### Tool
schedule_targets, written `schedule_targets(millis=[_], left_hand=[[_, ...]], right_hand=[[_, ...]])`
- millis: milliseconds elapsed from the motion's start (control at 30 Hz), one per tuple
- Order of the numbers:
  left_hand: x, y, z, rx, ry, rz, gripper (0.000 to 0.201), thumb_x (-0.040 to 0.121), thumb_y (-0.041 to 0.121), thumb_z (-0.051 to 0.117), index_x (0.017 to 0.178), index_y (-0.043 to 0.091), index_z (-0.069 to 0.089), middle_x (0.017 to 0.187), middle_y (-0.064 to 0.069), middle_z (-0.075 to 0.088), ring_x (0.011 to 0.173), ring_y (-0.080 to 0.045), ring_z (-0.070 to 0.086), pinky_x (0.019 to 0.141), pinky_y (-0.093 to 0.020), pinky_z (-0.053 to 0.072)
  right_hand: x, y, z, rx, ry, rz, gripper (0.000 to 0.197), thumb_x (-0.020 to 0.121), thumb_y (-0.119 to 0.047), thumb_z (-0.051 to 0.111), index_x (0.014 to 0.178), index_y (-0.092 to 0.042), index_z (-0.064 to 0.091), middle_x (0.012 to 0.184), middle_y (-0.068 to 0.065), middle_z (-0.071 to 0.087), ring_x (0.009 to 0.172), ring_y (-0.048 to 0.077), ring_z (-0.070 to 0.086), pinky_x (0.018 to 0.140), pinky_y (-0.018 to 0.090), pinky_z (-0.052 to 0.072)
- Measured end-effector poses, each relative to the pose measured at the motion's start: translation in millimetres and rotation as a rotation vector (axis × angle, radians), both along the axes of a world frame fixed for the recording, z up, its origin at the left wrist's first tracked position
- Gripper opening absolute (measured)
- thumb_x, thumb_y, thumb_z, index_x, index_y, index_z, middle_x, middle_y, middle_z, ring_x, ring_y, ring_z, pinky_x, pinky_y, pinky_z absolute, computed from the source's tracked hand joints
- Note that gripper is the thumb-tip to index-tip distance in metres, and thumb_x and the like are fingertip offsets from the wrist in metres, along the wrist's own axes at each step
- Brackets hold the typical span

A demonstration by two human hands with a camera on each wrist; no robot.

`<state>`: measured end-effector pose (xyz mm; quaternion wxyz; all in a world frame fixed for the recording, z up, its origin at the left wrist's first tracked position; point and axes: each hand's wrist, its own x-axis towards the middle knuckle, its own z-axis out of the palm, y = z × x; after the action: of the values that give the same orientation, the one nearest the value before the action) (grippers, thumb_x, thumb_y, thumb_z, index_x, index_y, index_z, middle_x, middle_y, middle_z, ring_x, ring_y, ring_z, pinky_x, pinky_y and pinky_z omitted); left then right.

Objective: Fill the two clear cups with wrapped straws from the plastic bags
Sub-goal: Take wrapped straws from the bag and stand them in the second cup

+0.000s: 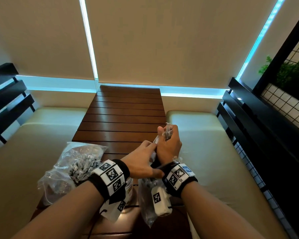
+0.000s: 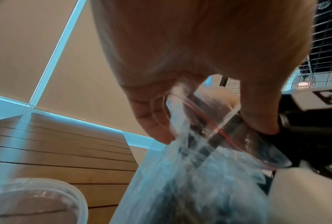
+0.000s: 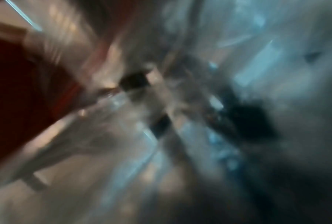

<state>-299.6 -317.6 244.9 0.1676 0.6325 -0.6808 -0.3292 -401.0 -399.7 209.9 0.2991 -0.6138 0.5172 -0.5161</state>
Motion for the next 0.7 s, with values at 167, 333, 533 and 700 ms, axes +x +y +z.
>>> schedule_targets(millis=[167, 333, 533, 700], left_hand=[[-9, 3, -9, -0.081, -0.216, -0.009, 0.032, 0.088, 0.044, 0.060, 0.114, 0.026, 0.066, 0.129, 0.005, 0.040, 0.108, -0.017, 0.053, 0.096, -0.037, 0.050], [-3, -9, -12, -0.051, -0.286, 0.143, 0.021, 0.084, 0.028, 0.066, 0.096, 0.012, 0.075, 0.101, -0.005, 0.065, 0.087, -0.020, 0.064, 0.077, -0.032, 0.056], [-4, -15, 2, 0.008, -0.249, 0.166, 0.064, 0.068, 0.069, 0.071, 0.112, 0.023, 0.068, 0.111, 0.004, 0.060, 0.099, -0.014, 0.061, 0.084, -0.038, 0.055], [-16, -13, 14, -0.119, -0.269, 0.184, 0.089, 0.069, 0.077, 0.062, 0.138, 0.023, 0.047, 0.130, 0.003, 0.043, 0.116, -0.016, 0.048, 0.097, -0.040, 0.048]], right_hand=[[-3, -5, 8, -0.032, -0.005, -0.009, 0.019, 0.095, -0.045, 0.059, 0.101, -0.028, 0.052, 0.074, -0.016, 0.057, 0.066, 0.002, 0.058, 0.060, 0.023, 0.047], [-18, -9, 36, -0.165, -0.123, -0.045, 0.023, 0.095, -0.040, 0.061, 0.102, -0.019, 0.054, 0.077, -0.012, 0.060, 0.069, 0.011, 0.062, 0.062, 0.023, 0.052], [-30, -14, 60, -0.188, -0.233, -0.073, 0.014, 0.095, -0.038, 0.061, 0.100, -0.034, 0.049, 0.079, -0.013, 0.060, 0.071, 0.018, 0.066, 0.066, 0.030, 0.058], [-26, -3, 53, -0.208, -0.181, -0.049, 0.016, 0.096, -0.040, 0.059, 0.100, -0.027, 0.049, 0.079, -0.018, 0.058, 0.071, -0.001, 0.061, 0.062, 0.014, 0.049]])
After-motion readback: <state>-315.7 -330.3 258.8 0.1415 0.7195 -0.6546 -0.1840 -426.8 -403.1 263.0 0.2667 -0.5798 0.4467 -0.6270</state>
